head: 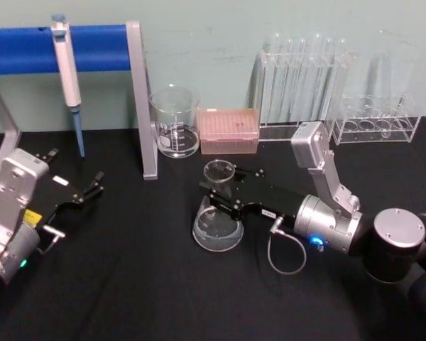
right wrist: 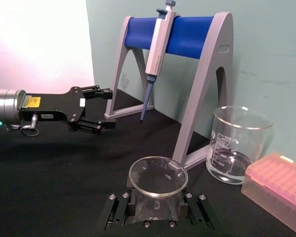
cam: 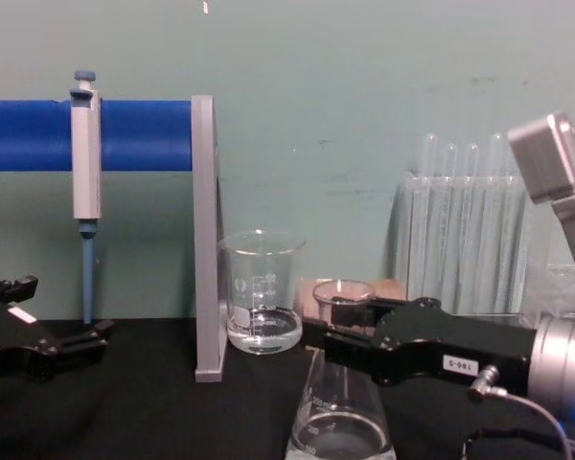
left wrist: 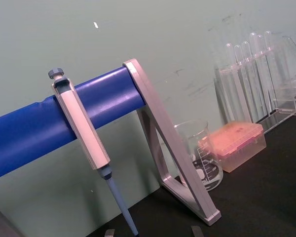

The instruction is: Grasp the erlenmeyer flask with one hand, shake it three times, then place it back.

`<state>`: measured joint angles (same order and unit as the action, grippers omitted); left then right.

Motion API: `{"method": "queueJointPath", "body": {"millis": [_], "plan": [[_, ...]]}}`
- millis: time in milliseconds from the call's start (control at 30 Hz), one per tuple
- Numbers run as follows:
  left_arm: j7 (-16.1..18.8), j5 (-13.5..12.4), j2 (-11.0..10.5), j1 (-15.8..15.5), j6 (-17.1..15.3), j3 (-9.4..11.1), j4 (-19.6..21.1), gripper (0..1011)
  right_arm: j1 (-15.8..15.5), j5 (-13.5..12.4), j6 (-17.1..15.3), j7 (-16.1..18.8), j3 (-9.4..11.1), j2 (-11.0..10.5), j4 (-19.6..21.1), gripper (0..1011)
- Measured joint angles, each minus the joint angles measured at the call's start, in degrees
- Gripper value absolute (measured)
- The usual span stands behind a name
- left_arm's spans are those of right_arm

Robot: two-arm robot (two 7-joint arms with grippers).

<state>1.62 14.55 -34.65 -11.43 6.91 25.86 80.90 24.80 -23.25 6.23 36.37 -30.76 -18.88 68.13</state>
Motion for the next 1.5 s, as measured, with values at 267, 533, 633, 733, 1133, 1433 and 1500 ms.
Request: {"method": "queueJointPath", "body": {"millis": [267,533,633,733,1133,1433,1500], "plan": [[0.0,0.0,0.0,0.0,0.0,0.0,0.0,1001,0.1,0.1,-0.2,-0.2,0.0,0.2,-0.5,450],[0.0,0.0,0.0,0.0,0.0,0.0,0.0,1001,0.1,0.5,-0.2,-0.5,0.0,0.2,-0.5,450],[0.0,0.0,0.0,0.0,0.0,0.0,0.0,1001,0.1,0.5,-0.3,-0.5,0.0,0.2,-0.4,450],[0.0,0.0,0.0,0.0,0.0,0.0,0.0,1001,0.1,0.5,-0.3,-0.5,0.1,0.2,-0.4,450],[0.0,0.0,0.0,0.0,0.0,0.0,0.0,1001,0.0,0.6,-0.4,-0.5,0.1,0.2,-0.5,759],[0.0,0.0,0.0,0.0,0.0,0.0,0.0,1001,0.0,0.5,-0.4,-0.5,0.1,0.2,-0.5,996],[0.0,0.0,0.0,0.0,0.0,0.0,0.0,1001,0.0,0.5,-0.4,-0.5,0.1,0.2,-0.5,1002]]}}
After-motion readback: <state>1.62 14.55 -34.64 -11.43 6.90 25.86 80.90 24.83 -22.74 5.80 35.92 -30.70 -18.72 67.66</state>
